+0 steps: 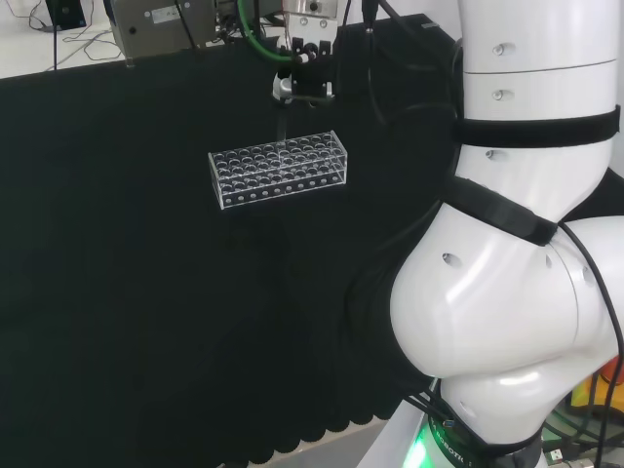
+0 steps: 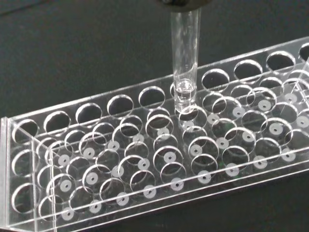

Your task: Put the test tube back in the rack.

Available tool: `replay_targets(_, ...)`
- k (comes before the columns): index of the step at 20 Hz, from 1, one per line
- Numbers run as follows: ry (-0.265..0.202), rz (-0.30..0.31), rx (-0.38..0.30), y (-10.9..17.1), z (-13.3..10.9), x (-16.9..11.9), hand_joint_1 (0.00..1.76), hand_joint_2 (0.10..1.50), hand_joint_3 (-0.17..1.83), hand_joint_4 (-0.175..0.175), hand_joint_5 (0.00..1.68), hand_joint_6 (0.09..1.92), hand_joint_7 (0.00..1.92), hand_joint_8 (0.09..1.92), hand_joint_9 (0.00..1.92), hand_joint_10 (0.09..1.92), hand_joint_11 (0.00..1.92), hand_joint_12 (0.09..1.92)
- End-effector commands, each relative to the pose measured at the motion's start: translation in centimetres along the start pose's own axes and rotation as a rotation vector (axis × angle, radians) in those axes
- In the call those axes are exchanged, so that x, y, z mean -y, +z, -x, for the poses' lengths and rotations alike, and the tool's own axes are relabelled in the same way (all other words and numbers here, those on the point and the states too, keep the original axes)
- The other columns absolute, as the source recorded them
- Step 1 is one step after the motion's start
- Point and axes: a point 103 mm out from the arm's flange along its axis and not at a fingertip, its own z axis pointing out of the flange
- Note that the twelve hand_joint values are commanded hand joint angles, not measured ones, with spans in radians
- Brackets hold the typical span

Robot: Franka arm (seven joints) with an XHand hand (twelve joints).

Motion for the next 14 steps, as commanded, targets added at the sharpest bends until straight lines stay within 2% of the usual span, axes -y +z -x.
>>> replay_targets(1,-0.007,-0.012,-0.003,0.8,-0.1,-0.6,1.40,1.06,0.00,-0.175,1.05,0.53,1.09,1.16,1.07,0.88,1.26,0.90)
replay_targets(6,-0.004,-0.028,0.008,1.2,-0.2,-0.8,1.40,1.06,0.00,-0.175,1.05,0.53,1.09,1.16,1.07,0.88,1.26,0.90)
replay_targets(14,0.005,-0.049,0.020,3.6,-0.4,-1.4,1.40,1.06,0.00,-0.175,1.05,0.53,1.09,1.16,1.07,0.89,1.26,0.90)
